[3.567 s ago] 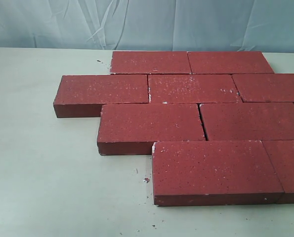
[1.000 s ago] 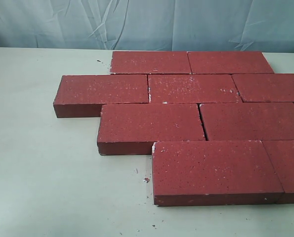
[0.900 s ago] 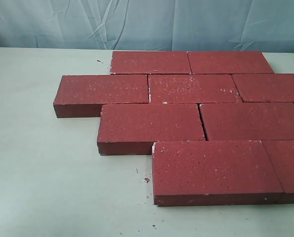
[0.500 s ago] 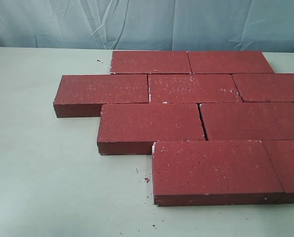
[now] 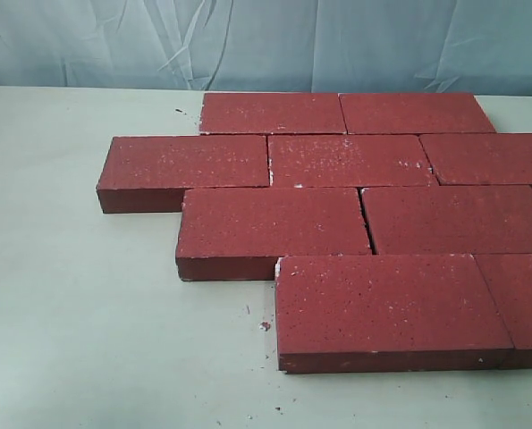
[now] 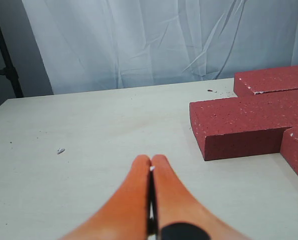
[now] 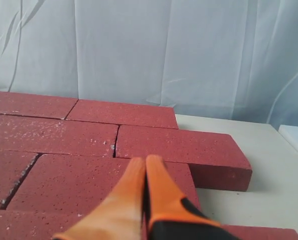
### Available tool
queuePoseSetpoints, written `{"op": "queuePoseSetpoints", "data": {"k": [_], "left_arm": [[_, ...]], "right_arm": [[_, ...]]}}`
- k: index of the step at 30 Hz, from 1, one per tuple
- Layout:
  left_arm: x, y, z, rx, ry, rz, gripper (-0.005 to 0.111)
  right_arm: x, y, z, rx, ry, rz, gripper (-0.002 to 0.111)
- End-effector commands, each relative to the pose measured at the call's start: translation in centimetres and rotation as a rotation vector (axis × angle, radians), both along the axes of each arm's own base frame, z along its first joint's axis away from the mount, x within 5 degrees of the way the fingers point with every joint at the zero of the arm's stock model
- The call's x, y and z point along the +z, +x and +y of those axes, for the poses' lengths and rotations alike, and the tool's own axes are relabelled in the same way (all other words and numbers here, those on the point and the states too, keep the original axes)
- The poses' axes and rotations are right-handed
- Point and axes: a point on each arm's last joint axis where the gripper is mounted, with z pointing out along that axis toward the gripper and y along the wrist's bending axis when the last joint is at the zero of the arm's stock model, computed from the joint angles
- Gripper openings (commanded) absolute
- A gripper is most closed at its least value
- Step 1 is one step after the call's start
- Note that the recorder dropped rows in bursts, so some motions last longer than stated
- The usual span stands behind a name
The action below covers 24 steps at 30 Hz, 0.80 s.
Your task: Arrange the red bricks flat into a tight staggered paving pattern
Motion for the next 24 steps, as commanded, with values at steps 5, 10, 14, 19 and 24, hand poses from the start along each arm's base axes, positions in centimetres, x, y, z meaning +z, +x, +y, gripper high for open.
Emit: {"op": "queuePoseSetpoints", "data": {"k": [5,10,14,19,24], "left_arm": [[-0.06,-0.01,0.02,0.005,-0.004,-0.005,0.000],[-0.06,-0.01,0.02,0.005,-0.004,-0.005,0.000],[-0.06,-0.01,0.02,0.005,-0.004,-0.005,0.000],[-0.06,-0.01,0.02,0.005,-0.004,-0.005,0.000],[-0.10,-0.02,0.02,0.005,-0.004,-0.001,0.000]], "right_arm": [[-0.77,-0.14,-0.05,-0.013,0.040,0.077,-0.001],[-1.10,-0.20,-0.07,-0.016,0.040,0.114,-0.001],[-1.15,-0.21,-0.07,-0.016,0.040,0.120,-0.001],[-1.15,-0.21,-0.07,-0.016,0.040,0.120,-0.001],[-1.15,-0.21,-0.07,-0.016,0.040,0.120,-0.001]]}}
